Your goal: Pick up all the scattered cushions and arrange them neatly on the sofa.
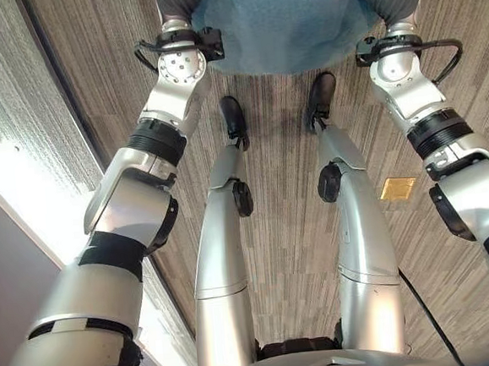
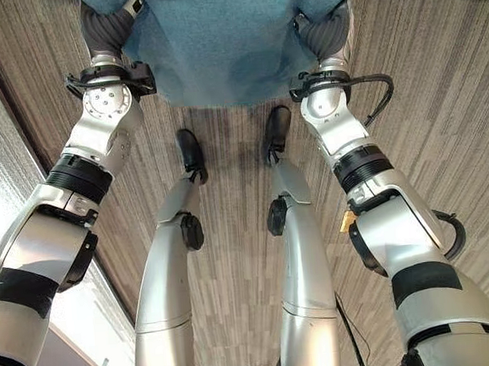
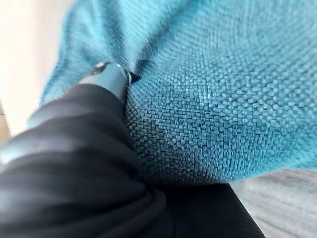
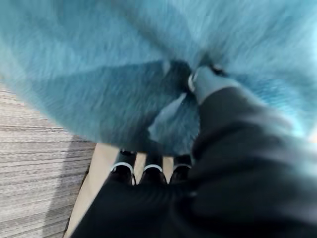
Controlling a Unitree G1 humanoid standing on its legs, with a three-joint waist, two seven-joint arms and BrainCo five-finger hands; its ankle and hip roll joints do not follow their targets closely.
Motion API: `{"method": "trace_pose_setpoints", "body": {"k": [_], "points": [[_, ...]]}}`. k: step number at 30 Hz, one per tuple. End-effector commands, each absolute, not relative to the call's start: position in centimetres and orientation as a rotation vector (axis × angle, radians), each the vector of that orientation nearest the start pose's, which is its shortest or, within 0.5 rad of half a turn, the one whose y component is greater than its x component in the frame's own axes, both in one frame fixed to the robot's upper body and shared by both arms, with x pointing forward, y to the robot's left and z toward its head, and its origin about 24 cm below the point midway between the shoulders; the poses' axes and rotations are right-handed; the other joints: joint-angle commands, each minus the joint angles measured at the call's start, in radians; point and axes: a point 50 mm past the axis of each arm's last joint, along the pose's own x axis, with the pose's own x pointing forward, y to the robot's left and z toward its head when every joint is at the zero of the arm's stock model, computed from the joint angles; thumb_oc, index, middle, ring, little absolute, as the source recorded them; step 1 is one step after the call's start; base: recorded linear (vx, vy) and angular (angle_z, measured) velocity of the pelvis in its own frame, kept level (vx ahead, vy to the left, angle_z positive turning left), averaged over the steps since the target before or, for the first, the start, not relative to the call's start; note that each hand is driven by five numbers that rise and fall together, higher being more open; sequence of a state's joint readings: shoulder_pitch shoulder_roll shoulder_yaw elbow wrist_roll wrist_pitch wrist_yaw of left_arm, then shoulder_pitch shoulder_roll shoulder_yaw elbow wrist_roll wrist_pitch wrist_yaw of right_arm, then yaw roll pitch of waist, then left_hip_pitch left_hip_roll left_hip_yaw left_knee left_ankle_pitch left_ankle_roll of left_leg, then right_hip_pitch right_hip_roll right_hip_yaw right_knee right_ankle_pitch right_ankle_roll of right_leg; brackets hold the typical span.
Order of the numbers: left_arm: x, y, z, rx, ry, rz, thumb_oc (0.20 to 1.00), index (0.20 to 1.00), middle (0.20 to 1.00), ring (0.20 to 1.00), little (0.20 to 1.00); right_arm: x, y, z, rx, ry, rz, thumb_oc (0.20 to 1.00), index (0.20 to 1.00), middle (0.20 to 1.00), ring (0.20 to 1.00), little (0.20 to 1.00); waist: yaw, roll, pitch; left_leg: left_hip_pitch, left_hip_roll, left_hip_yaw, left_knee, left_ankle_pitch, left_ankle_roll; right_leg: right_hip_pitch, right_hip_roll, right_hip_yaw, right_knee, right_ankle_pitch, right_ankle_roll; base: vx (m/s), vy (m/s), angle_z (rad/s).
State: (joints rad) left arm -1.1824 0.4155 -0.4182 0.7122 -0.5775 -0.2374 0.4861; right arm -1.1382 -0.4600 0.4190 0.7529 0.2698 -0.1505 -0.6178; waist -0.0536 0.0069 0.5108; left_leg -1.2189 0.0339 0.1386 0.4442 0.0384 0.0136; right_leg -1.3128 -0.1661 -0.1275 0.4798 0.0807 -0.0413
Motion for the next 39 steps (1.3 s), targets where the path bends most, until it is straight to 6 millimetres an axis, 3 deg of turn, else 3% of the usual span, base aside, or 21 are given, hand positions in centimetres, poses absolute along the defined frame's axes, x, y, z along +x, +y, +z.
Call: {"method": "trace_pose_setpoints", "body": {"k": [1,4,5,7,10,13,14,20,23,26,27,29,30,32,36,37,39], "points": [[37.7,9.4,25.8,-0.111,-0.67,-0.017,0.2,0.2,0.2,0.2,0.2,37.4,-10.0,26.9,-0.181,-0.802,-0.134,0.2,0.2,0.2,0.2,0.2,-0.003,0.044,-0.259,-0.08,-0.032,-0.099,0.028,-0.108,-0.004,-0.031,0.018,0.032,0.139,-0.181,0.138,0.0,0.0,0.0],[35.9,9.8,22.3,-0.149,-0.638,-0.043,0.2,0.2,0.2,0.2,0.2,35.7,-11.2,24.0,-0.145,-0.793,-0.126,0.2,0.2,0.2,0.2,0.2,-0.001,0.04,-0.255,0.106,-0.035,-0.12,-0.09,-0.092,-0.021,0.137,0.02,0.01,0.059,-0.165,0.145,-0.01,-0.046,0.06],[34.7,9.8,20.8,-0.124,-0.634,-0.073,0.2,0.2,0.2,0.2,0.2,34.6,-12.0,22.2,-0.127,-0.779,-0.116,0.2,0.2,0.2,0.2,0.2,-0.002,0.035,-0.255,0.203,-0.041,-0.121,-0.155,-0.05,-0.031,0.228,0.015,-0.008,-0.013,-0.125,0.137,0.02,-0.124,0.06],[33.1,9.7,18.6,-0.121,-0.613,-0.114,0.2,0.2,0.2,0.2,0.2,32.8,-12.4,19.6,-0.126,-0.748,-0.078,0.2,0.2,0.2,0.2,0.2,-0.007,0.029,-0.274,0.371,-0.046,-0.134,-0.233,-0.04,-0.052,0.385,0.016,-0.036,-0.106,-0.113,0.136,0.05,-0.108,0.06],[31.2,9.3,16.2,-0.155,-0.566,-0.155,0.2,0.2,0.2,0.2,0.2,30.4,-12.3,16.4,-0.107,-0.683,-0.022,0.2,0.2,0.2,0.2,0.2,-0.011,0.017,-0.29,0.599,-0.034,-0.144,-0.309,-0.038,-0.061,0.604,0.032,-0.059,-0.196,-0.115,0.134,0.09,-0.112,-0.08],[30.2,9.2,15.0,-0.15,-0.543,-0.182,0.2,0.2,0.2,0.2,0.2,29.0,-13.1,14.8,-0.118,-0.643,-0.016,0.2,0.2,0.2,0.2,0.2,-0.018,0.014,-0.298,0.731,-0.021,-0.138,-0.349,-0.037,-0.068,0.738,0.045,-0.069,-0.238,-0.126,0.131,0.16,-0.09,-0.05],[29.2,9.2,14.0,-0.126,-0.522,-0.213,0.2,0.2,0.2,0.2,0.2,27.7,-14.0,13.5,-0.135,-0.601,-0.01,0.2,0.2,0.2,0.2,0.2,-0.028,0.018,-0.306,0.844,-0.002,-0.127,-0.379,-0.035,-0.082,0.856,0.055,-0.079,-0.26,-0.148,0.127,0.19,-0.08,-0.03],[27.9,9.9,11.9,-0.137,-0.45,-0.225,0.2,0.2,0.2,0.2,0.2,25.8,-15.1,11.1,-0.124,-0.514,-0.018,0.2,0.2,0.2,0.2,0.2,-0.053,0.014,-0.333,0.977,0.027,-0.1,-0.384,-0.033,-0.118,1.054,0.086,-0.093,-0.35,-0.167,0.116,0.15,-0.102,0.14],[26.9,10.6,9.8,-0.164,-0.362,-0.204,0.2,0.2,0.2,0.2,0.2,24.6,-15.6,9.8,-0.144,-0.452,0.002,0.2,0.2,0.2,0.2,0.2,-0.047,-0.01,-0.368,1.021,0.033,-0.102,-0.257,-0.046,-0.113,1.194,0.118,-0.082,-0.414,-0.181,0.09,0.17,-0.141,0.11],[26.6,10.6,9.2,-0.176,-0.334,-0.193,0.2,0.2,0.2,0.2,0.2,24.3,-16.0,9.3,-0.158,-0.433,-0.008,0.2,0.2,0.2,0.2,0.2,-0.043,-0.019,-0.364,1.002,0.035,-0.106,-0.186,-0.04,-0.113,1.231,0.113,-0.077,-0.428,-0.182,0.086,0.06,-0.024,0.03],[26.3,10.9,8.0,-0.151,-0.279,-0.191,0.2,0.2,0.2,0.2,0.2,24.1,-16.3,8.7,-0.153,-0.404,-0.028,0.2,0.2,0.2,0.2,0.2,-0.036,-0.029,-0.381,0.987,0.009,-0.11,-0.229,-0.078,-0.088,1.249,0.113,-0.066,-0.439,-0.182,0.093,0.2,0.037,0.05],[26.1,11.2,7.3,-0.13,-0.252,-0.189,0.2,0.2,0.2,0.2,0.2,24.1,-16.3,8.5,-0.146,-0.39,-0.034,0.2,0.2,0.2,0.2,0.2,-0.024,-0.031,-0.399,0.986,-0.011,-0.108,-0.299,-0.058,-0.082,1.272,0.12,-0.051,-0.448,-0.184,0.102,0.2,0.067,0.0],[26.0,11.3,7.1,-0.123,-0.237,-0.181,0.2,0.2,0.2,0.2,0.2,24.2,-16.4,8.5,-0.14,-0.389,-0.049,0.2,0.2,0.2,0.2,0.2,-0.003,-0.03,-0.396,0.944,-0.043,-0.13,-0.316,-0.027,-0.082,1.298,0.135,-0.028,-0.445,-0.191,0.102,0.09,0.055,-0.28],[25.9,11.6,7.1,-0.125,-0.24,-0.175,0.2,0.2,0.2,0.2,0.2,24.2,-16.2,8.5,-0.132,-0.39,-0.045,0.2,0.2,0.2,0.2,0.2,0.006,-0.027,-0.407,0.972,-0.049,-0.145,-0.347,-0.031,-0.071,1.312,0.145,-0.004,-0.433,-0.203,0.105,0.18,0.105,-0.62],[25.5,11.9,7.2,-0.121,-0.246,-0.173,0.2,0.2,0.2,0.2,0.2,24.5,-15.8,9.1,-0.131,-0.412,-0.031,0.2,0.2,0.2,0.2,0.2,0.015,-0.028,-0.432,1.055,-0.059,-0.123,-0.382,-0.059,-0.045,1.333,0.123,0.019,-0.412,-0.207,0.132,0.21,0.185,-0.71],[25.5,12.2,7.6,-0.116,-0.262,-0.171,0.2,0.2,0.2,0.2,0.2,24.8,-15.1,9.6,-0.127,-0.431,-0.002,0.2,0.2,0.2,0.2,0.2,0.03,-0.021,-0.43,1.102,-0.06,-0.097,-0.388,-0.084,-0.016,1.303,0.106,0.037,-0.297,-0.202,0.16,0.18,0.229,-1.09],[25.5,12.3,7.7,-0.114,-0.266,-0.168,0.2,0.2,0.2,0.2,0.2,25.0,-14.7,9.7,-0.132,-0.438,0.01,0.2,0.2,0.2,0.2,0.2,0.037,-0.016,-0.422,1.119,-0.058,-0.083,-0.388,-0.093,-0.003,1.278,0.095,0.043,-0.227,-0.192,0.176,0.11,0.192,-0.83]]}}
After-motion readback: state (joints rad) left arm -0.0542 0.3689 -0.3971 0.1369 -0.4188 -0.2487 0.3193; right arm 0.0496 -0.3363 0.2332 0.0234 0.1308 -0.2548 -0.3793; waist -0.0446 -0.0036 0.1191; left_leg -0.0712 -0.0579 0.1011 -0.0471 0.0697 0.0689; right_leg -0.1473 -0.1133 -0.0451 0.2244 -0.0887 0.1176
